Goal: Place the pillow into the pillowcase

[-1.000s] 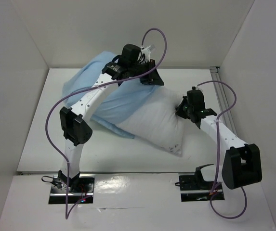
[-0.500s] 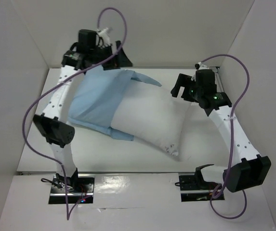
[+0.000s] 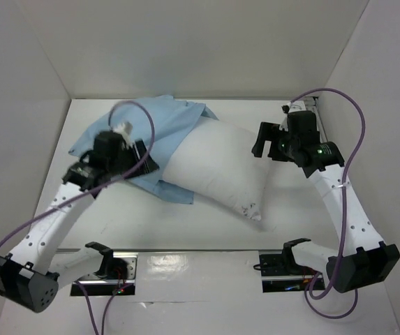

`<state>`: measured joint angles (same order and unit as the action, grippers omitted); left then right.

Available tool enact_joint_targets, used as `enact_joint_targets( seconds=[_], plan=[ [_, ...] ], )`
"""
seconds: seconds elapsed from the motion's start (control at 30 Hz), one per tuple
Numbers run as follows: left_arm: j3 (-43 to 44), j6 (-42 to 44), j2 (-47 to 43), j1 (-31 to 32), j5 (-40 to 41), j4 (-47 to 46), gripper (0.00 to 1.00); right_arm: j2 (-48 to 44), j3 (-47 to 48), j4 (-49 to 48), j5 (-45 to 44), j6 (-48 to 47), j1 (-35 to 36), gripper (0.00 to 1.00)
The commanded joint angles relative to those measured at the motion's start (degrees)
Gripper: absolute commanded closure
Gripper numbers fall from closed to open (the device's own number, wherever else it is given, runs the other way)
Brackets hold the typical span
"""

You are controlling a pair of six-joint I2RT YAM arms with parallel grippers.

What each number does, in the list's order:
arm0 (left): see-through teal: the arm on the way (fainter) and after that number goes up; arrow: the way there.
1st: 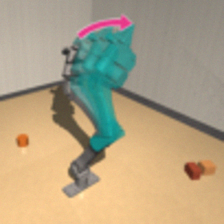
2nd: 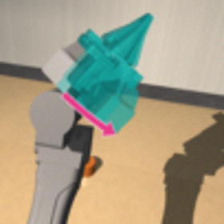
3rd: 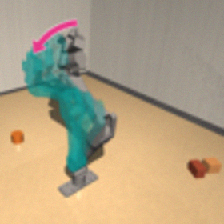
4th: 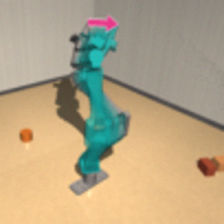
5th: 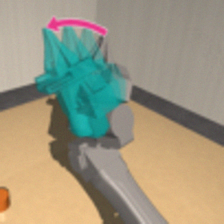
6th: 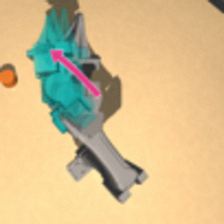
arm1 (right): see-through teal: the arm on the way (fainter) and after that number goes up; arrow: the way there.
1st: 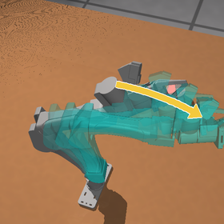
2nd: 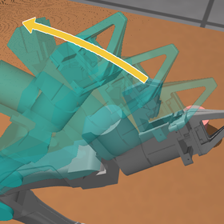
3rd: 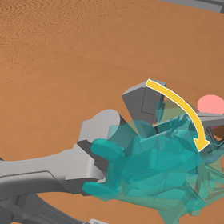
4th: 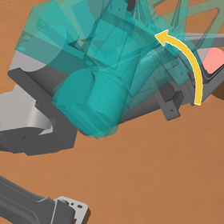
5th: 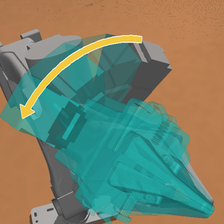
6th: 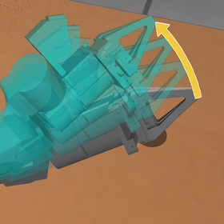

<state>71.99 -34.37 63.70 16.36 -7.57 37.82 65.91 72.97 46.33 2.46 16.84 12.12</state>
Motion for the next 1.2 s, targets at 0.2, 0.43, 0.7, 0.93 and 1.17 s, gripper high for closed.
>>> enact_joint_targets(
  seconds=[0.2,0.43,0.7,0.93,1.17],
  plan=[
    [-36.5,-24.2,-7.1,14.0,7.2,-19.4,0.15,-0.3,-2.9,0.9,3.4,-0.2,0.4,0.00],
    [-38.2,-27.2,2.8,15.2,12.6,-27.6,0.10,-0.3,-4.6,0.2,4.7,0.4,0.4,0.00],
    [-35.1,-27.2,11.5,15.2,13.2,-30.3,0.12,-0.3,-5.2,2.4,4.1,0.4,0.4,0.00],
    [-38.6,-30.4,8.8,15.2,20.1,-33.3,0.17,0.7,-4.6,2.4,4.1,0.4,0.4,0.00],
    [-36.0,-29.5,15.0,14.7,22.3,-36.6,0.28,2.4,-3.9,3.0,3.6,-0.2,0.4,0.00]
  ],
)
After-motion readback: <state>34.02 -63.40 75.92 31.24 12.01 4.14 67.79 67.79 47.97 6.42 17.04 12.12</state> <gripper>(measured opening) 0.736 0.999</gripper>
